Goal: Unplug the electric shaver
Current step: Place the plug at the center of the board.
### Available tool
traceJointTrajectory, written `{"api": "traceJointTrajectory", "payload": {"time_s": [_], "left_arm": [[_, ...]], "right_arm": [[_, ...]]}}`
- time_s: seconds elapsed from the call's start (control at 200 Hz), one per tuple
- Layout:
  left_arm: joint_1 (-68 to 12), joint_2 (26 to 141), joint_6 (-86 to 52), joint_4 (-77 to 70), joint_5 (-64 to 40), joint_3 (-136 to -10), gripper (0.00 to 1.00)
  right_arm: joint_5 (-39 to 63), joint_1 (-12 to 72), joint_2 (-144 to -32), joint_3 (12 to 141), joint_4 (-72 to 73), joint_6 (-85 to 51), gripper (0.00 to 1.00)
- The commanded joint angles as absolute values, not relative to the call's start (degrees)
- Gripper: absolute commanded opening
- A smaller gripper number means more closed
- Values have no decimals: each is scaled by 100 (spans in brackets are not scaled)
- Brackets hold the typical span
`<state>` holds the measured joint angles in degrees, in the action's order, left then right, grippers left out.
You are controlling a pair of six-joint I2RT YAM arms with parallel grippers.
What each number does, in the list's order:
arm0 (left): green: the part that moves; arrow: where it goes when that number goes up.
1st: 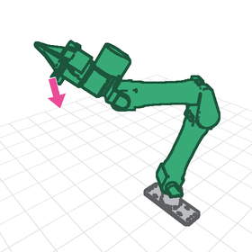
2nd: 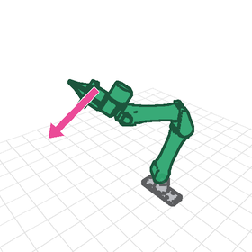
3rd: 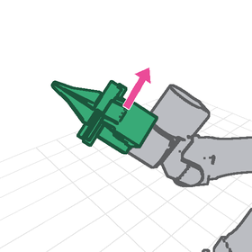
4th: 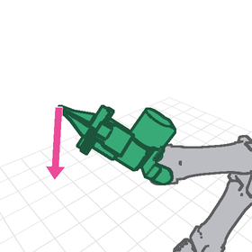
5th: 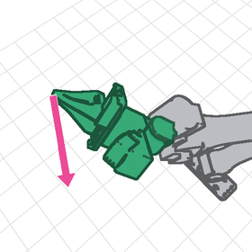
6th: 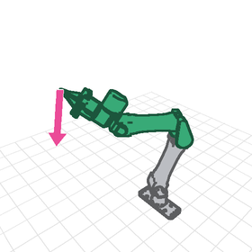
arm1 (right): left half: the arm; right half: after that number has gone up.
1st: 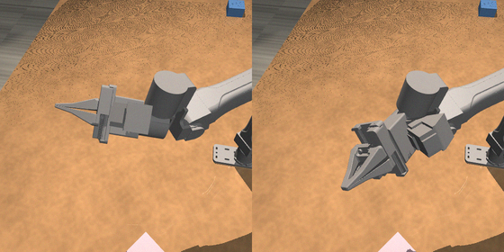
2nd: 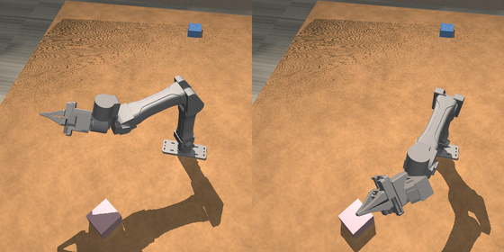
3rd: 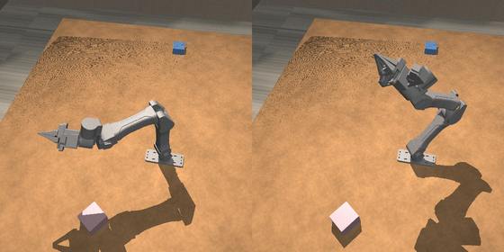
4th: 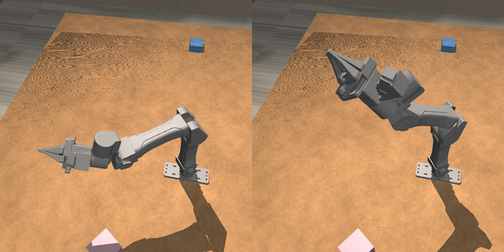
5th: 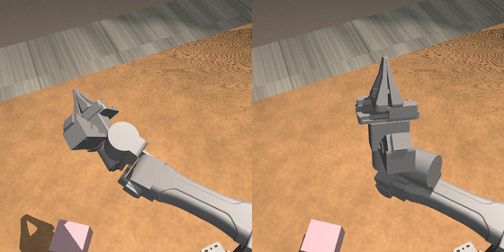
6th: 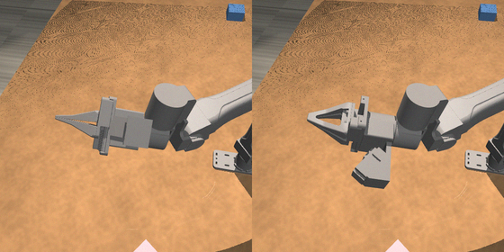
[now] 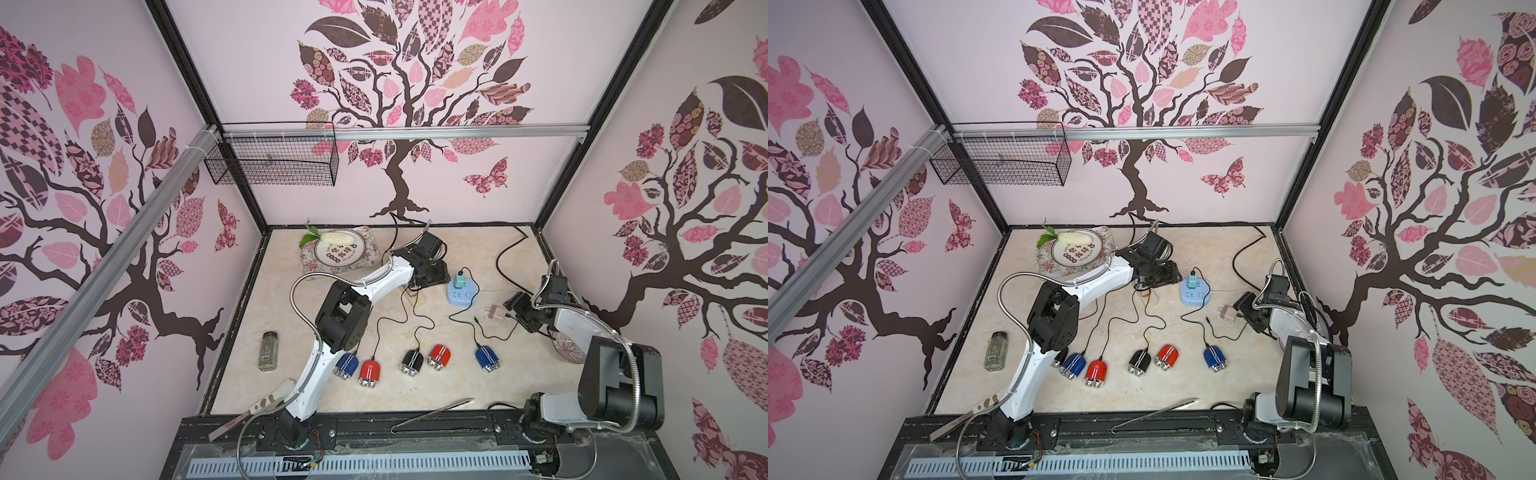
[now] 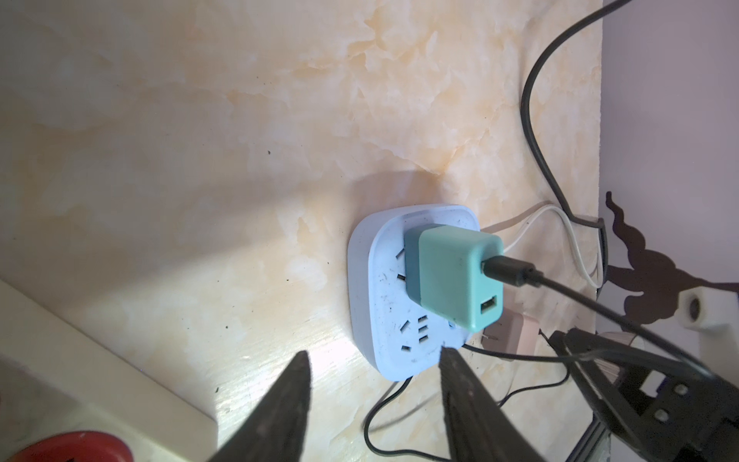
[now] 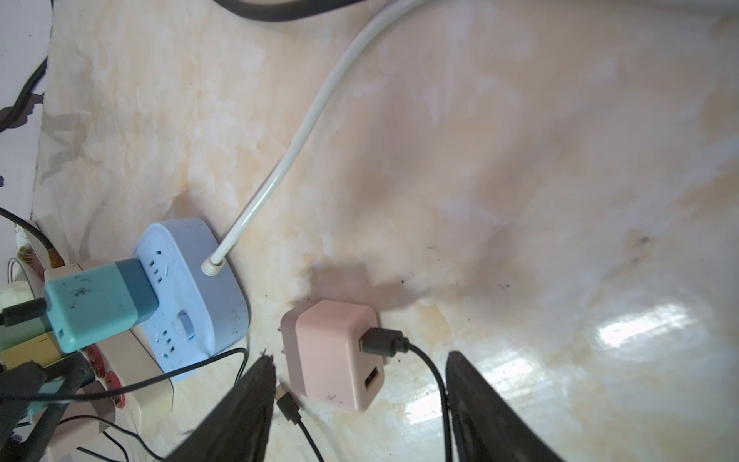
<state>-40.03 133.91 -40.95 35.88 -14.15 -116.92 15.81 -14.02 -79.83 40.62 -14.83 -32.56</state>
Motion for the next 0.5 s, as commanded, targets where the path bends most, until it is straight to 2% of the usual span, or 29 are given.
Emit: {"api": "traceJointTrajectory", "payload": {"time_s": [0.0,0.155,0.35,0.495], "left_arm": [[-4059,13002,-3961,3662,-1277,-11962,63],[-4125,12871,-3914,3684,-1257,-11963,66],[-4290,12617,-3834,3795,-1138,-11953,62],[-4525,12306,-3734,3933,-817,-11775,60]], "right_arm": [[1348,-1433,-7709,4309,-1762,-3208,70],[1266,-1433,-7378,4337,-1906,-3195,70],[1449,-1340,-6917,4490,-2170,-3038,69],[1137,-857,-6658,4757,-2540,-2902,69]]}}
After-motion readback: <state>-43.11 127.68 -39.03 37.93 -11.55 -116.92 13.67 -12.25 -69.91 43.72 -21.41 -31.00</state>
